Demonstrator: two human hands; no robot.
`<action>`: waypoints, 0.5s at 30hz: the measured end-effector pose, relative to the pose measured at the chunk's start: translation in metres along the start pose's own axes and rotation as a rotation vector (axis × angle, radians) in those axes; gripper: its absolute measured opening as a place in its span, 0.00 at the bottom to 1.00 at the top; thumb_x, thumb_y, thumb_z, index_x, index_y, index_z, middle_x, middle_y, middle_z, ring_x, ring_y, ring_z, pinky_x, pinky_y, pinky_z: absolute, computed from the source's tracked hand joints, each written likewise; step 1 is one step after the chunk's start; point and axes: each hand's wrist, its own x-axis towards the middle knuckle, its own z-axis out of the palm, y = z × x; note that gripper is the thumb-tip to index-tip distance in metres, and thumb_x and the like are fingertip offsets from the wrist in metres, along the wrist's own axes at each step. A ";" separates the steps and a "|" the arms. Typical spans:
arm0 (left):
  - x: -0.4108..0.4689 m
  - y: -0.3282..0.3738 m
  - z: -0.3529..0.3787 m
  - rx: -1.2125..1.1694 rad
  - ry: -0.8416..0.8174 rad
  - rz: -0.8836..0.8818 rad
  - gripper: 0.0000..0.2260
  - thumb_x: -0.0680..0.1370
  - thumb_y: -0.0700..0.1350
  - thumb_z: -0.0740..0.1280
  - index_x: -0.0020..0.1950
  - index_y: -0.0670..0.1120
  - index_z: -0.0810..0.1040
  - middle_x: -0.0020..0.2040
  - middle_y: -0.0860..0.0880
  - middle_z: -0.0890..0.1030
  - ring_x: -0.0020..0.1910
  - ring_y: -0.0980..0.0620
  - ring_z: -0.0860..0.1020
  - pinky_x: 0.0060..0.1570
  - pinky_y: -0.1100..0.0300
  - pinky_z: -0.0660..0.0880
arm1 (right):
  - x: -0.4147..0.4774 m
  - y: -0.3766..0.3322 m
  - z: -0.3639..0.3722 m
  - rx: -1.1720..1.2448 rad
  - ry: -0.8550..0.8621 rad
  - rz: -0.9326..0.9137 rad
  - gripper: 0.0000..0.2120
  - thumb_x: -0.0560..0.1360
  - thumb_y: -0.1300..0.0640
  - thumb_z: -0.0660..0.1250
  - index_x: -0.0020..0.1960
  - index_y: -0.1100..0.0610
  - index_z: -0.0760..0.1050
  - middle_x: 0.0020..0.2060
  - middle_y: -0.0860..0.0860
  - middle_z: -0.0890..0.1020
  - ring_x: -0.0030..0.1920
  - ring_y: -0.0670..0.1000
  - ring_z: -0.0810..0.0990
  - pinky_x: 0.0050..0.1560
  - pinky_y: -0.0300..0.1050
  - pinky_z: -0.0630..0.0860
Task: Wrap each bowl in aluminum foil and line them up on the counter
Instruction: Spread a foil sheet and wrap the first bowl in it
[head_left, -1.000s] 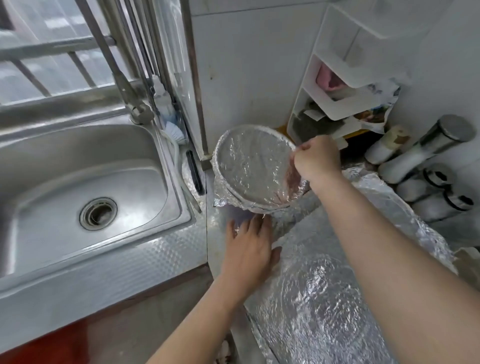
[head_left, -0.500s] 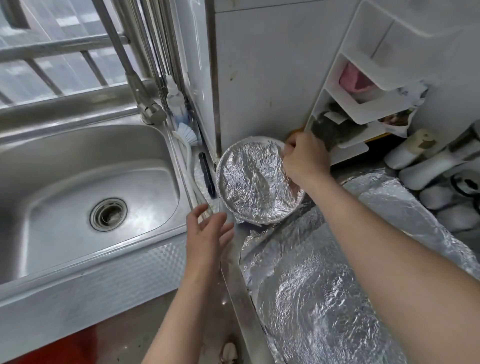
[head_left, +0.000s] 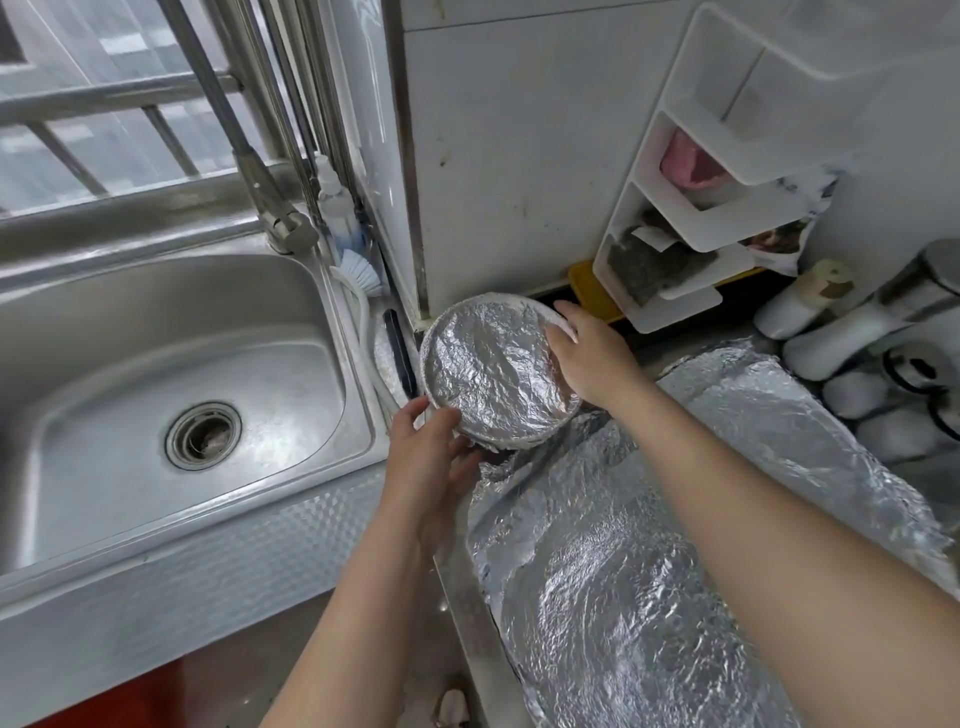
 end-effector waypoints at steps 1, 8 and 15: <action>-0.002 0.001 0.002 -0.002 -0.005 0.013 0.19 0.79 0.37 0.62 0.70 0.44 0.68 0.52 0.42 0.84 0.47 0.45 0.84 0.48 0.47 0.82 | -0.004 0.002 0.000 0.044 0.031 -0.009 0.23 0.83 0.52 0.55 0.76 0.56 0.60 0.73 0.53 0.67 0.70 0.54 0.67 0.65 0.44 0.64; -0.027 -0.011 -0.015 0.443 -0.004 0.124 0.46 0.65 0.68 0.72 0.77 0.58 0.55 0.72 0.52 0.68 0.66 0.49 0.73 0.65 0.48 0.71 | -0.069 0.040 -0.031 0.186 0.477 0.046 0.15 0.81 0.56 0.59 0.67 0.56 0.73 0.59 0.51 0.79 0.56 0.45 0.75 0.53 0.38 0.68; -0.046 -0.058 -0.025 0.774 -0.169 0.083 0.45 0.71 0.41 0.77 0.78 0.55 0.52 0.69 0.49 0.69 0.44 0.62 0.80 0.49 0.59 0.75 | -0.157 0.156 -0.032 -0.067 0.534 0.571 0.24 0.77 0.52 0.62 0.72 0.54 0.65 0.67 0.58 0.73 0.67 0.63 0.69 0.61 0.62 0.70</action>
